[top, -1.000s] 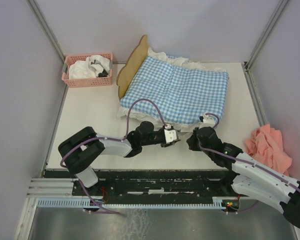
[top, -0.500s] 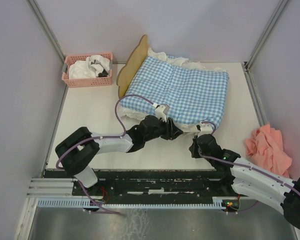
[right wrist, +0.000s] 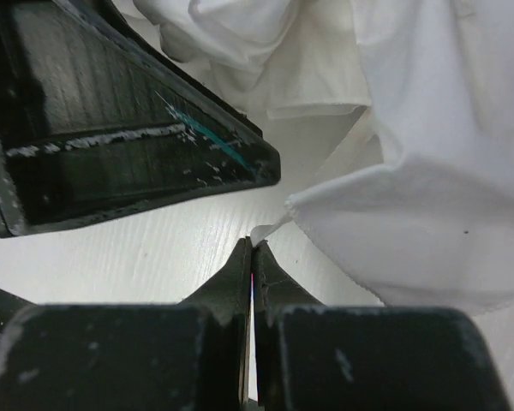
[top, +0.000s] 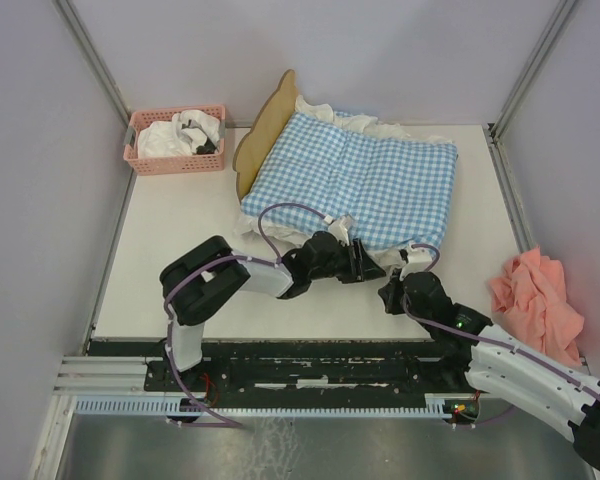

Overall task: Set up the pet bed
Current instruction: Tie the ropes to the bed frame.

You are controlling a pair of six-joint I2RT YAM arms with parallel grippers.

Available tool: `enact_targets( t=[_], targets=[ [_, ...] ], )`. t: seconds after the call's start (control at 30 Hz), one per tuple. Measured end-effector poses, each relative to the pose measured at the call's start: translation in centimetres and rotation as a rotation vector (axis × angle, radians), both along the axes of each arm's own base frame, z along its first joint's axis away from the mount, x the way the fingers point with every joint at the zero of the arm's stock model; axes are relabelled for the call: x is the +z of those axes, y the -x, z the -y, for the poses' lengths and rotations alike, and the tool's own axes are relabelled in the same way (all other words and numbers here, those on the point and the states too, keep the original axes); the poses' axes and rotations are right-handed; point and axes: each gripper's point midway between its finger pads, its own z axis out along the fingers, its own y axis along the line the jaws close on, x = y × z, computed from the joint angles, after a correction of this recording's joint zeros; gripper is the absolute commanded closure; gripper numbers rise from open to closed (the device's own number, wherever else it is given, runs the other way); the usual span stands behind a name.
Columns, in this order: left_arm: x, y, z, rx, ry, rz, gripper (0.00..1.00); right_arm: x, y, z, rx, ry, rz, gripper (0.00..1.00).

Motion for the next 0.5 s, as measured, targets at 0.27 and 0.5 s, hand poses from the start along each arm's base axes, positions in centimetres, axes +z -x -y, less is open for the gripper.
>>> enact_targets(
  t=[0.27,0.5],
  targets=[
    [0.8,1.8,1.7,-0.059,0.102,-0.062,0.45,0.2,-0.2,-0.2,0.017,0.002,0.018,0.98],
    [0.9,3.0,2.7,-0.085,0.154,-0.103,0.47,-0.8,0.2,-0.1,0.024,0.011,0.002,0.98]
  ],
)
